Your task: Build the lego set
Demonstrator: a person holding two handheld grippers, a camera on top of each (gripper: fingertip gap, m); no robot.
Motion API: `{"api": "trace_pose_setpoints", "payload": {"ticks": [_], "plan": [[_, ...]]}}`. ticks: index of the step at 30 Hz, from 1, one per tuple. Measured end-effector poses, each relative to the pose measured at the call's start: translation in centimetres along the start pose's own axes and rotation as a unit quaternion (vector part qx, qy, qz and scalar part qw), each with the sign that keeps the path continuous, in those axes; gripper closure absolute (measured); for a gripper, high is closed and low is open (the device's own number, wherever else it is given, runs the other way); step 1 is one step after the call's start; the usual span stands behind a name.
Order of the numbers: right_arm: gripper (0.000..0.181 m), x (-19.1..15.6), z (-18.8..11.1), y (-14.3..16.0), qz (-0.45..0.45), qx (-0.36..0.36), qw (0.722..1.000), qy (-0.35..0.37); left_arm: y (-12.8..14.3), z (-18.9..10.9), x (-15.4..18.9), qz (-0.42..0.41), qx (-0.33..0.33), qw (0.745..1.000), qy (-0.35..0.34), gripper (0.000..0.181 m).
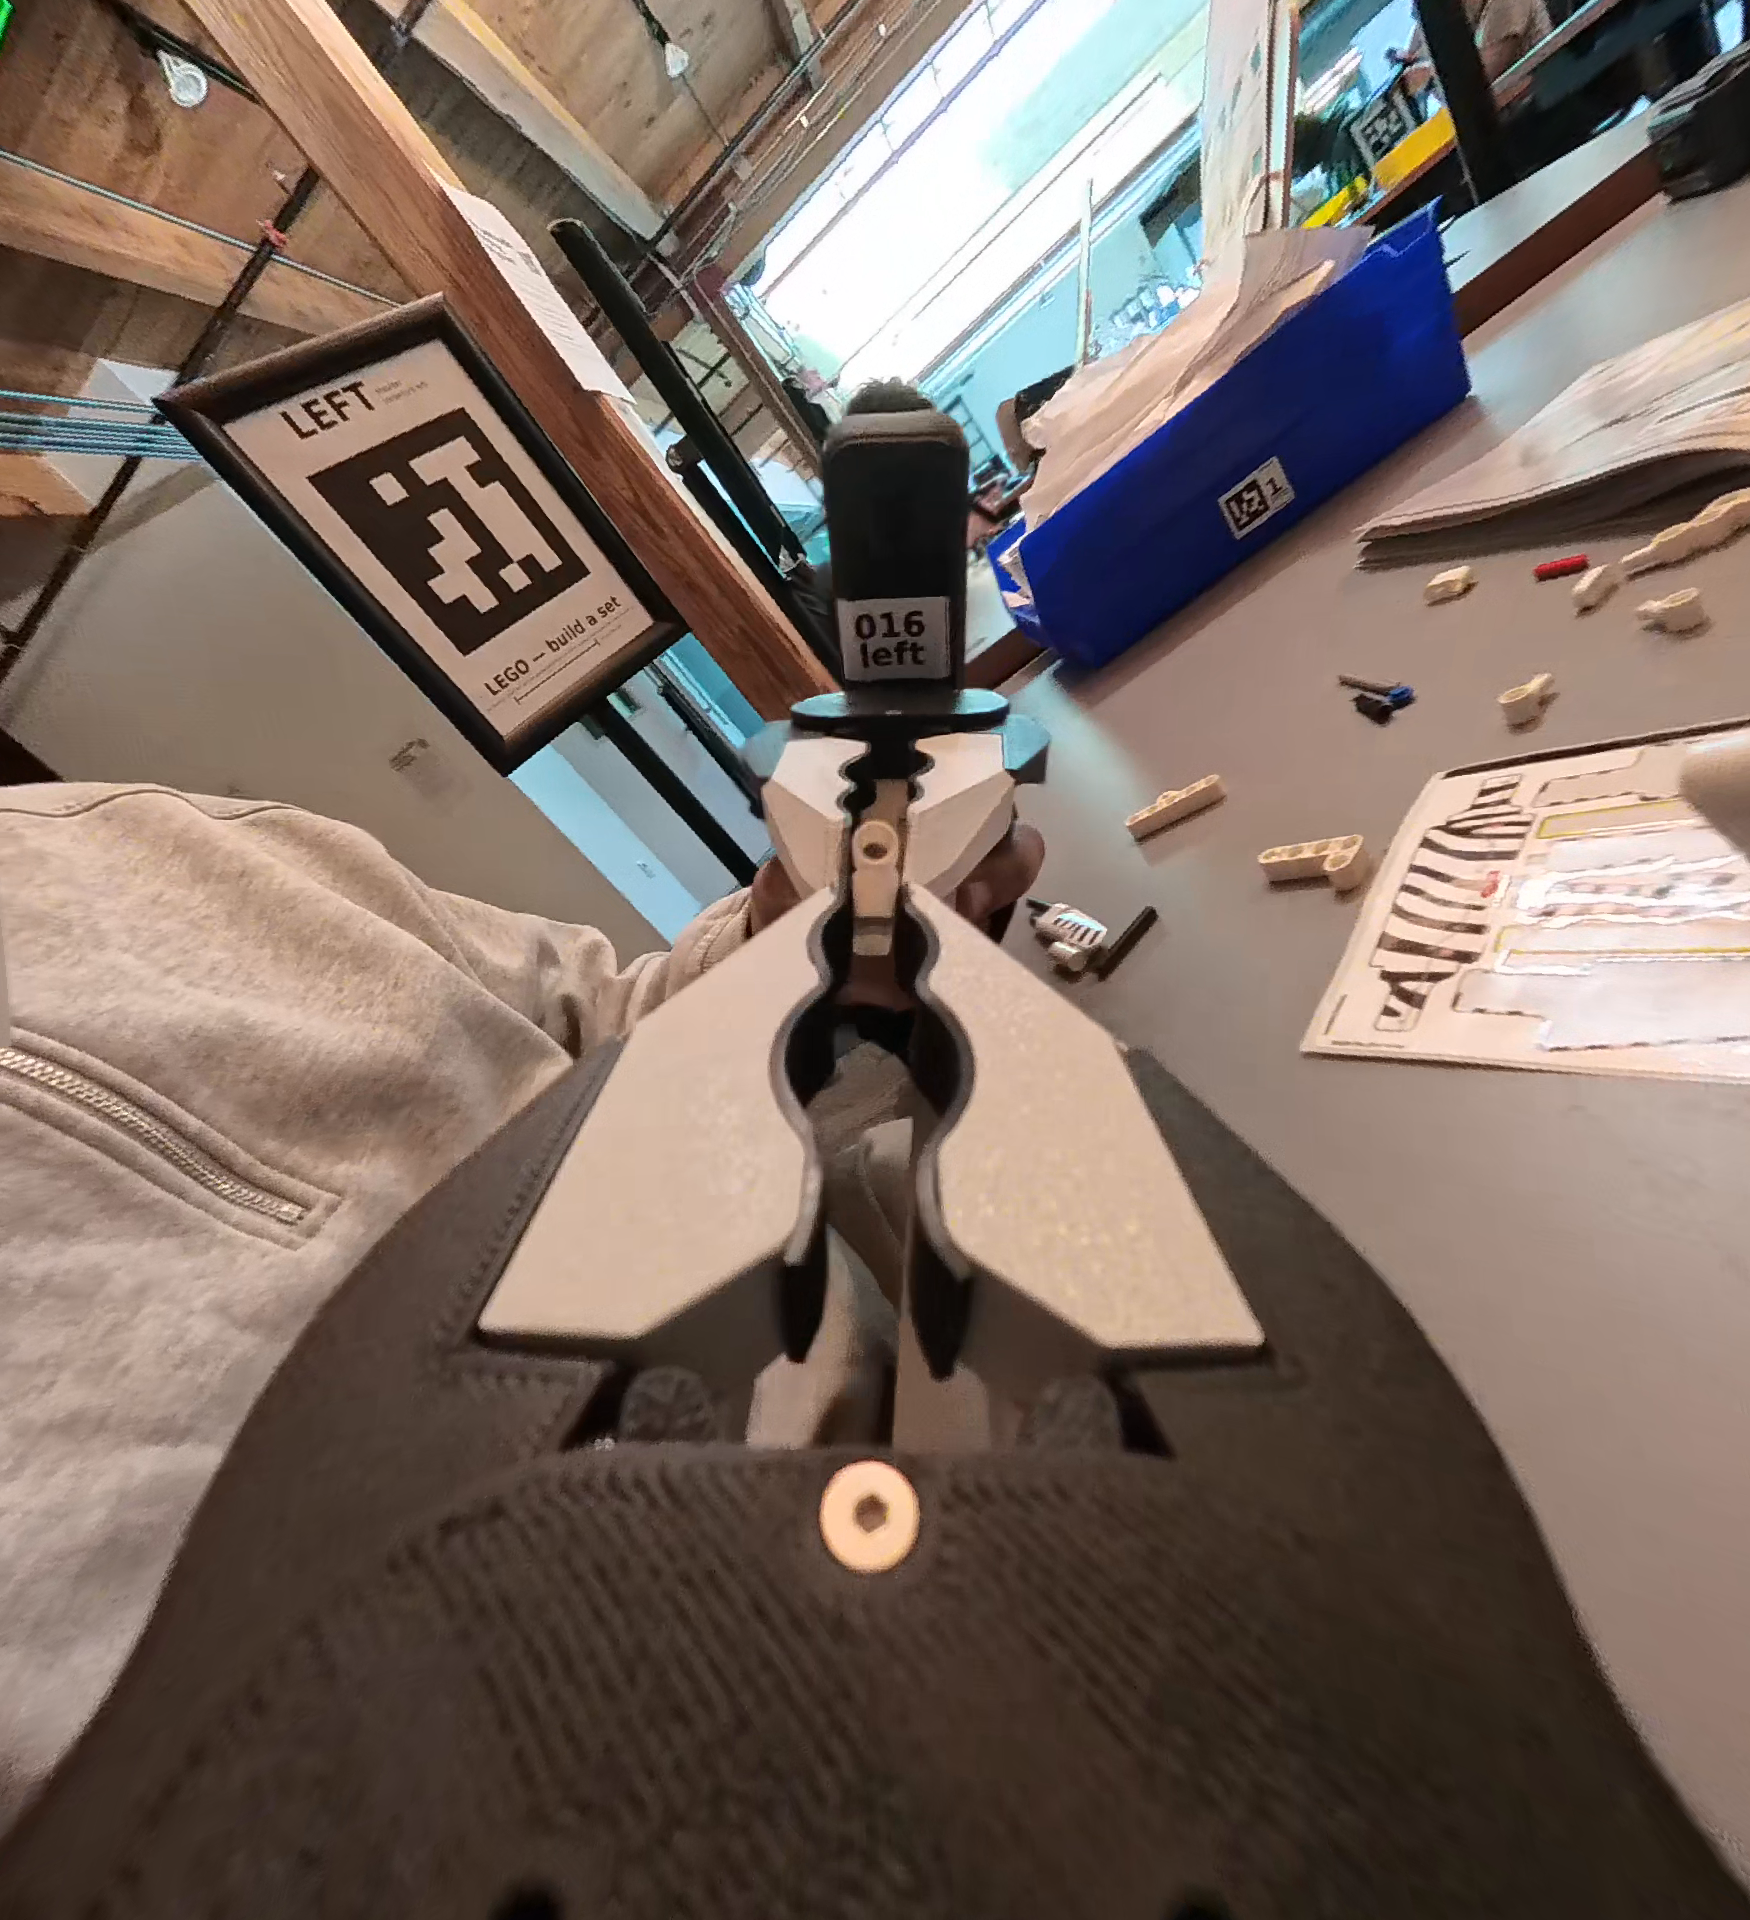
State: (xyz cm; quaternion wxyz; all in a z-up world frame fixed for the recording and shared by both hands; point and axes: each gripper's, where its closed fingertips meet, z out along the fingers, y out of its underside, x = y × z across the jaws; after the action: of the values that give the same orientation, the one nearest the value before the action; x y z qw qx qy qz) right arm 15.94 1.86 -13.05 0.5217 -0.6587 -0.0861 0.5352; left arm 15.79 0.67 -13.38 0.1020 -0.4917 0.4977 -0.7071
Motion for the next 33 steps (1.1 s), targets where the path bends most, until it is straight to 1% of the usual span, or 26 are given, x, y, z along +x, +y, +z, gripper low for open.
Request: {"api": "trace_pose_setpoints", "payload": {"ticks": [5, 8, 15, 19, 20, 21, 22, 23, 25, 26, 28, 29, 30, 31, 32, 33], "plan": [[0.176, -0.1, 0.1, 0.2, 0.021, -0.007, 1.000, -0.018, 0.2, 0.0, 0.2, 0.023, -0.009, 1.000, -0.007, 0.175], [0.176, -0.4, 0.0, 0.2, 0.041, -0.006, 0.998, -0.040, 0.3, 0.1, 0.6, 0.033, -0.015, 0.999, -0.002, 0.175], [0.175, -0.6, -0.1, 0.2, 0.059, -0.006, 0.997, -0.059, 0.3, 0.2, 0.8, 0.014, -0.008, 1.000, 0.016, 0.175], [0.175, -0.3, 0.1, 0.1, 0.043, -0.001, 0.998, -0.042, 0.1, -0.1, 0.5, -0.004, -0.007, 1.000, 0.016, 0.176], [0.174, -0.3, 0.1, -0.1, 0.034, 0.005, 0.999, -0.036, 0.1, -0.2, 0.4, -0.014, -0.009, 1.000, 0.015, 0.176], [0.163, -0.2, -0.1, -0.5, 0.025, 0.018, 0.999, -0.031, 0.0, -0.5, 0.1, -0.025, -0.009, 1.000, 0.013, 0.176], [0.158, -0.2, -0.4, -1.0, 0.015, 0.035, 0.999, -0.025, -0.1, -0.9, -0.2, -0.035, -0.011, 0.999, 0.006, 0.176], [0.156, -0.2, -0.8, -1.5, -0.001, 0.052, 0.999, -0.017, -0.1, -1.4, -0.6, -0.040, -0.015, 0.999, -0.001, 0.176], [0.168, -0.9, -1.5, -2.2, -0.059, 0.074, 0.995, -0.008, -0.2, -2.3, -1.4, -0.036, -0.016, 0.999, -0.020, 0.176], [0.168, -1.4, -1.7, -2.3, -0.095, 0.078, 0.992, -0.003, -0.3, -2.8, -1.7, -0.033, -0.015, 0.999, -0.025, 0.176], [0.158, -2.4, -1.4, -2.1, -0.183, 0.073, 0.980, 0.022, -0.8, -3.6, -1.7, -0.027, -0.003, 0.999, -0.019, 0.176], [0.148, -2.4, -1.1, -1.9, -0.230, 0.066, 0.970, 0.052, -1.0, -4.0, -1.7, -0.022, 0.005, 1.000, -0.013, 0.176], [0.134, -1.9, -0.8, -1.8, -0.271, 0.064, 0.956, 0.097, -1.3, -4.4, -1.6, -0.016, 0.014, 1.000, -0.006, 0.176], [0.124, -1.3, -0.7, -1.9, -0.312, 0.068, 0.936, 0.146, -1.5, -4.7, -1.6, -0.013, 0.023, 1.000, 0.001, 0.176], [0.122, -0.9, -0.8, -2.3, -0.349, 0.081, 0.913, 0.193, -1.8, -5.1, -1.5, -0.011, 0.032, 0.999, 0.008, 0.176], [0.128, -0.8, -1.1, -2.6, -0.388, 0.099, 0.887, 0.229, -2.0, -5.4, -1.3, -0.006, 0.041, 0.999, 0.016, 0.176]]}}
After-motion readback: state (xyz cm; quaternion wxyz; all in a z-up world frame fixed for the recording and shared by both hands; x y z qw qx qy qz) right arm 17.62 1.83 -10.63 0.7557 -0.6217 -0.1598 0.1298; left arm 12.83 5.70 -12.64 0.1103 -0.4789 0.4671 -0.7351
